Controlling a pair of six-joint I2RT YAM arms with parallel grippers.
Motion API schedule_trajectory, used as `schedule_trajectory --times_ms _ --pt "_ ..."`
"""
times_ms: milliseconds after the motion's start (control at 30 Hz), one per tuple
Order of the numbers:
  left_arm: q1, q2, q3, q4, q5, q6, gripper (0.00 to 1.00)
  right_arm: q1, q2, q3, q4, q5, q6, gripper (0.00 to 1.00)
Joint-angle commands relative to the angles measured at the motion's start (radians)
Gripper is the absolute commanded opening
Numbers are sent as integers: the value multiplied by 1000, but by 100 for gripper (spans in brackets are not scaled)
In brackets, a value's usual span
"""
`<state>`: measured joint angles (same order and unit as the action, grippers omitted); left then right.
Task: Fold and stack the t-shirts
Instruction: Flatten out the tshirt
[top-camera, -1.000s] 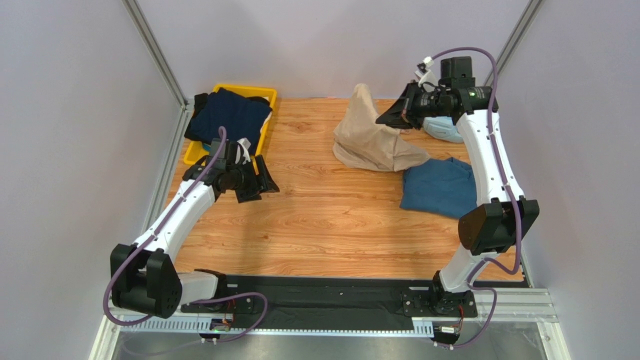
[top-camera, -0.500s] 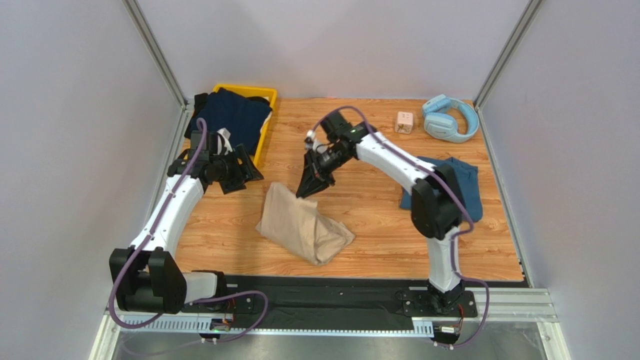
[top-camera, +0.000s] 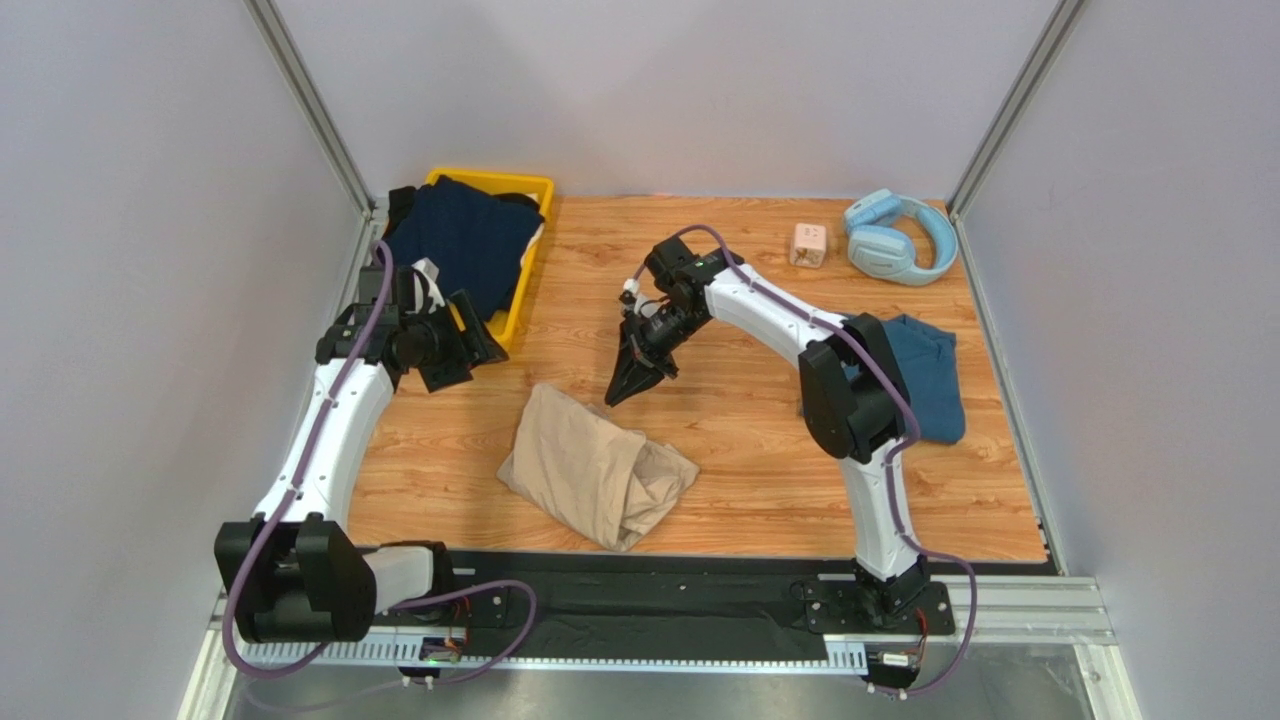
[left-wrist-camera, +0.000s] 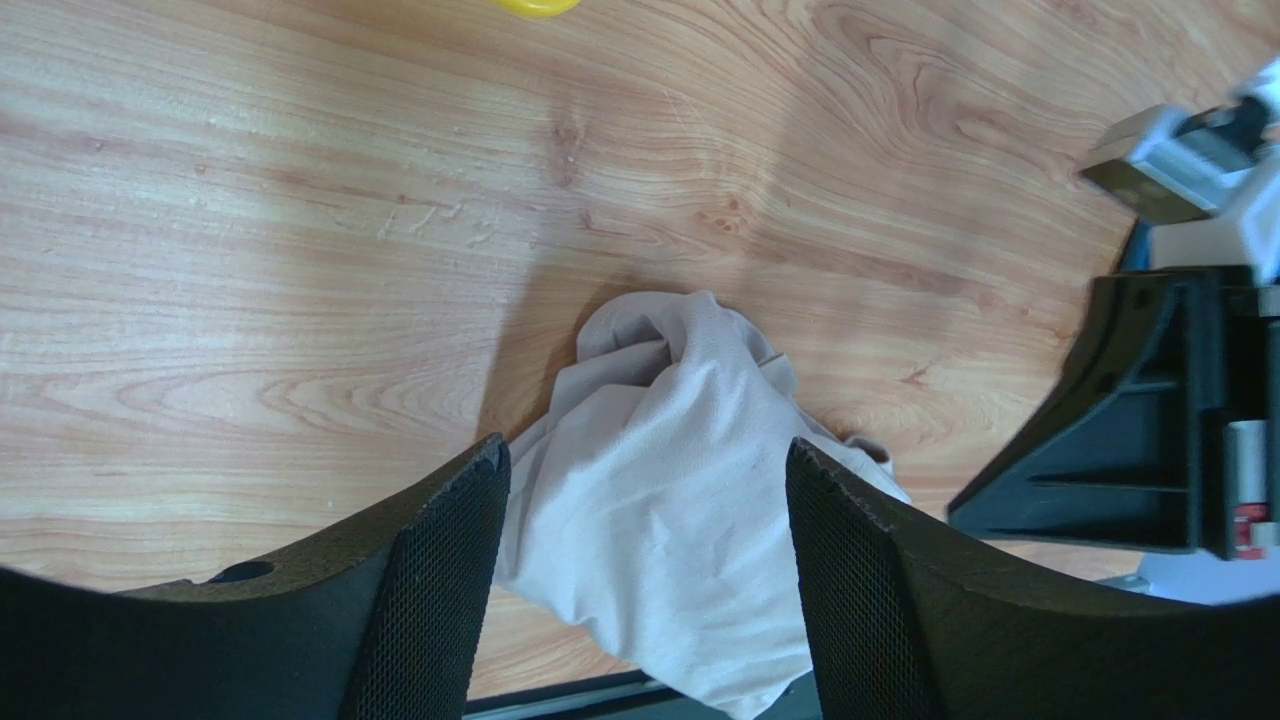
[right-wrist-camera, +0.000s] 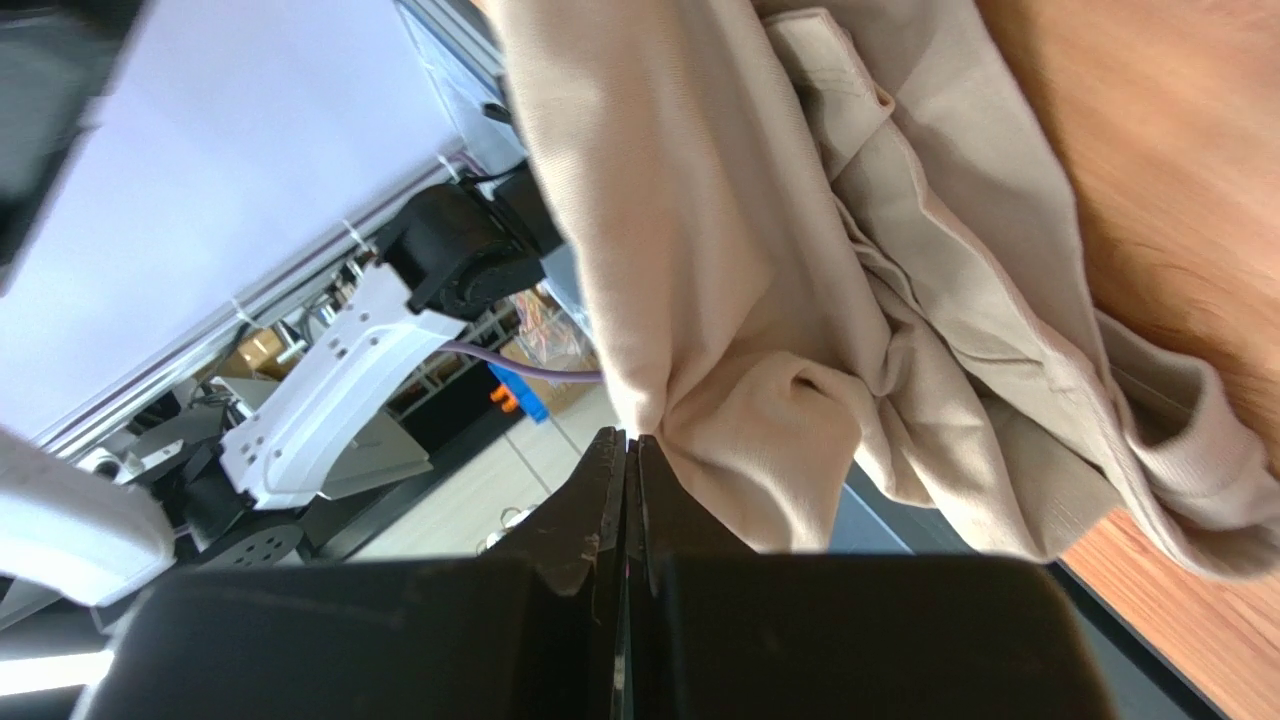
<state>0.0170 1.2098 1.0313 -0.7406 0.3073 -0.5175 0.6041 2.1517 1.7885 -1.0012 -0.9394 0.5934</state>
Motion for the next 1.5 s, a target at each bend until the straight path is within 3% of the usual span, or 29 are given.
schedule_trajectory --times_ms 0,67,233,1267,1467 --pt "6 11 7 9 15 10 73 -87 -116 -15 55 -33 -17 0" --pt "8 20 7 17 27 10 73 -102 -112 -41 56 -70 -37 22" --pt "8 53 12 24 39 7 73 -102 -95 -90 67 -82 -60 41" --pt "6 56 -85 53 41 -3 72 45 23 -81 24 -139 -121 43" --pt "6 57 -88 53 41 -1 71 42 11 -23 0 -82 -129 44"
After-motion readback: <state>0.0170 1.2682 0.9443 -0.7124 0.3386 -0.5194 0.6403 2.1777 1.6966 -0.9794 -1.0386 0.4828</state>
